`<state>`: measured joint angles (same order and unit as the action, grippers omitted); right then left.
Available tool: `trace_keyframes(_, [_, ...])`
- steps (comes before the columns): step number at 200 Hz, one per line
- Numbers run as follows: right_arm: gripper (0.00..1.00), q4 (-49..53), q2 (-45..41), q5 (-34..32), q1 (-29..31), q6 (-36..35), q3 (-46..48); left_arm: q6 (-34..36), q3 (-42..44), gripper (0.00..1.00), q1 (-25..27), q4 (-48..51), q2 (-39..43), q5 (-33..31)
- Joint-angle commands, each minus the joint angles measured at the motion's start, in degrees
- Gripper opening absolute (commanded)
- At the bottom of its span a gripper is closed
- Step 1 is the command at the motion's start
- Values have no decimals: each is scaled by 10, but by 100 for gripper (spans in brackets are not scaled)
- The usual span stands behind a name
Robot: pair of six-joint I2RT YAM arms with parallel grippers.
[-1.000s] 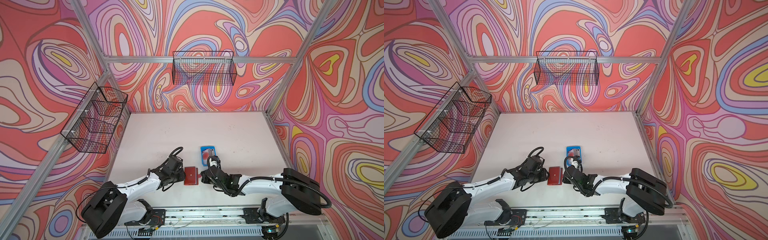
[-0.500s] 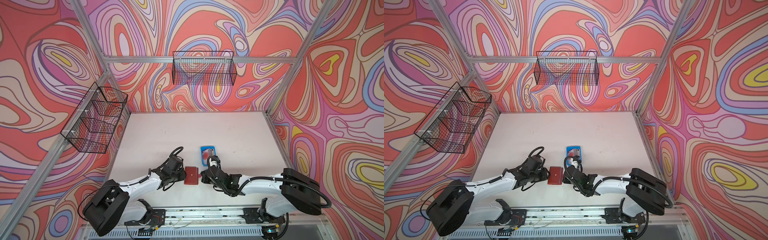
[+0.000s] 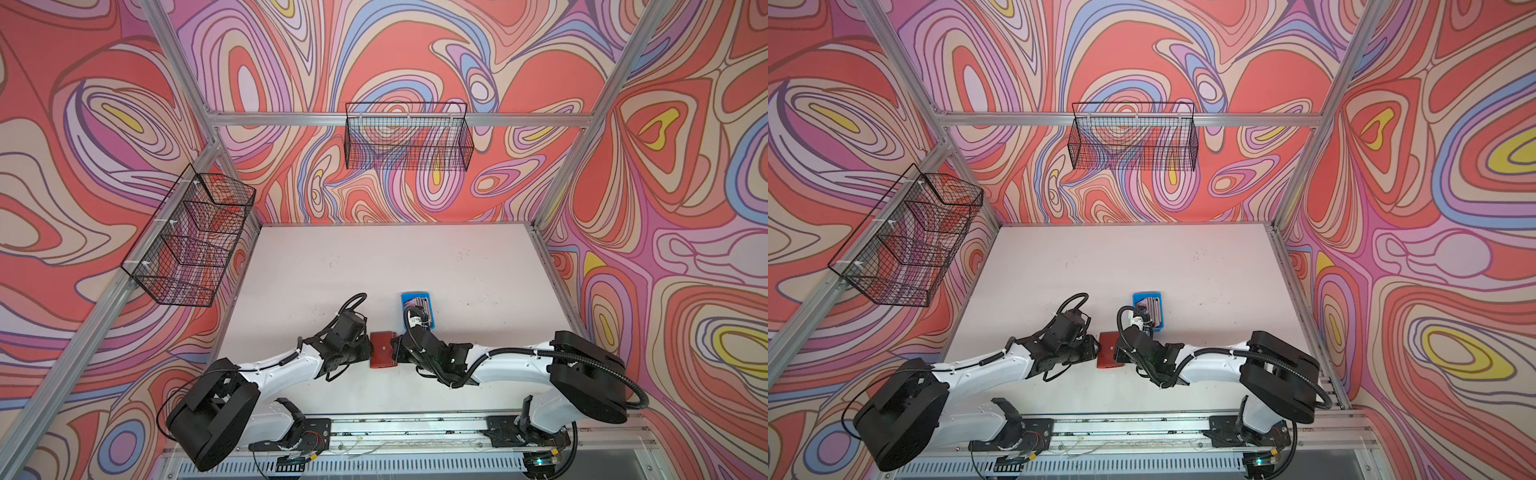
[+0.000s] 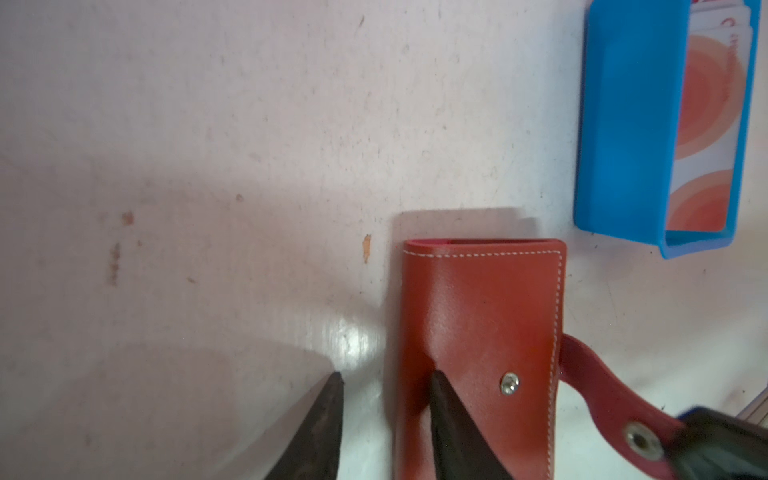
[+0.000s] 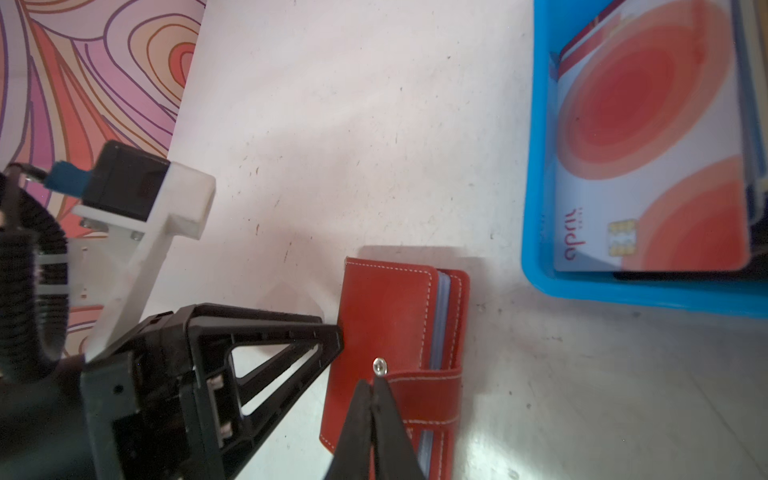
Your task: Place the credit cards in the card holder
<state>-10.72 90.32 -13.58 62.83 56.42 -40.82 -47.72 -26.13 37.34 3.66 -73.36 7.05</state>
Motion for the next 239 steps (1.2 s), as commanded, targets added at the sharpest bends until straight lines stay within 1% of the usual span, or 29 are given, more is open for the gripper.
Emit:
trace_keyframes(1, [0,0,21,7,4,-8,-23,5,17,38,-4,34,-18,0])
trace_keyframes(39, [0,27,45,2,4,-4,-37,4,17,37,-4,30,-18,2])
trace_keyframes(88, [0,46,49,3,4,-5,-39,3,15,37,-3,24,-28,8])
trace_keyframes(239, [0,27,79,27,4,-14,-57,4,18,37,-3,28,-21,3])
